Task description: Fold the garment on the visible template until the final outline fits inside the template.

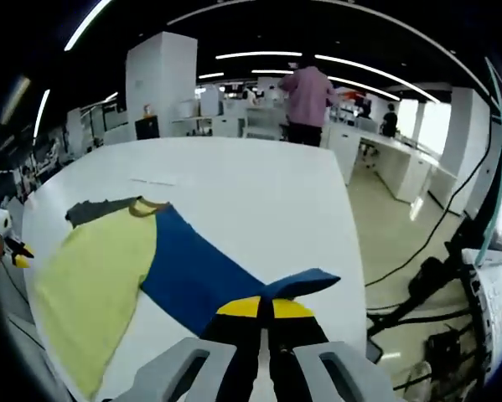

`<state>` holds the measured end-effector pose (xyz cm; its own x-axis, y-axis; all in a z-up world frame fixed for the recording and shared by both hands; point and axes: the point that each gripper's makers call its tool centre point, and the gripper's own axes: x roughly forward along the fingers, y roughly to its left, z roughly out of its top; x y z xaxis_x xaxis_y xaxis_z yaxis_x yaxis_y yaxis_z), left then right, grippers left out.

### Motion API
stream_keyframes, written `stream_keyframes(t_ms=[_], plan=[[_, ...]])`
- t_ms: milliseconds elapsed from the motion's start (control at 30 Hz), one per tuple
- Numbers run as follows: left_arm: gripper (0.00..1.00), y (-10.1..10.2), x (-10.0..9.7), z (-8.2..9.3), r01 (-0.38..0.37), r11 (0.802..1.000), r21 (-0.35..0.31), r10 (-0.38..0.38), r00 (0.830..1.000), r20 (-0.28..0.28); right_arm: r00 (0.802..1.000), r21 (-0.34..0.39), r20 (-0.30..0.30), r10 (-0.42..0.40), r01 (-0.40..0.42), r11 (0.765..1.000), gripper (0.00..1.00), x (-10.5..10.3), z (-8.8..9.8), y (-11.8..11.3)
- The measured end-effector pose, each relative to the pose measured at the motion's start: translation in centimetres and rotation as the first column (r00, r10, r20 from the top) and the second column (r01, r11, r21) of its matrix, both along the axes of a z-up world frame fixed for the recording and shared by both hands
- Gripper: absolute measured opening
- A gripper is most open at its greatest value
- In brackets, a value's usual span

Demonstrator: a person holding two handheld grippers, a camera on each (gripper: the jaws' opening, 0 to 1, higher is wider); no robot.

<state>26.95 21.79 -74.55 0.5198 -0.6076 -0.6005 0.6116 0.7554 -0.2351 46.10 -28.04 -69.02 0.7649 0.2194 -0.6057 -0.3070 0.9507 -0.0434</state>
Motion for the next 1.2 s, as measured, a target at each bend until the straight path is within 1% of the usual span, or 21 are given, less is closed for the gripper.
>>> stream_keyframes(t_ms=[400,633,933,1200], plan=[[0.23,0.8,-0.2,-0.2,-0.011,1.000,-0.011,0.011,1.000,-0.002,0.997,0.001,0.022,0.073,-0.073,0.997,0.00,1.2,1.5,3.7],[0.23,1.2,-0.2,-0.2,-0.014,1.000,-0.016,0.014,1.000,0.000,0.993,-0.003,0.030,0.110,-0.110,0.994,0.00,1.8,2.0,5.8],[0.23,1.5,-0.1,-0.3,-0.015,1.000,-0.025,0.015,1.000,-0.002,0.986,-0.009,0.023,0.166,-0.166,0.986,0.00,2.4,2.3,8.6],[0.23,1.7,-0.1,-0.4,-0.015,0.999,-0.033,0.015,1.000,-0.003,0.974,-0.006,0.017,0.225,-0.225,0.974,0.00,2.7,2.6,11.5]])
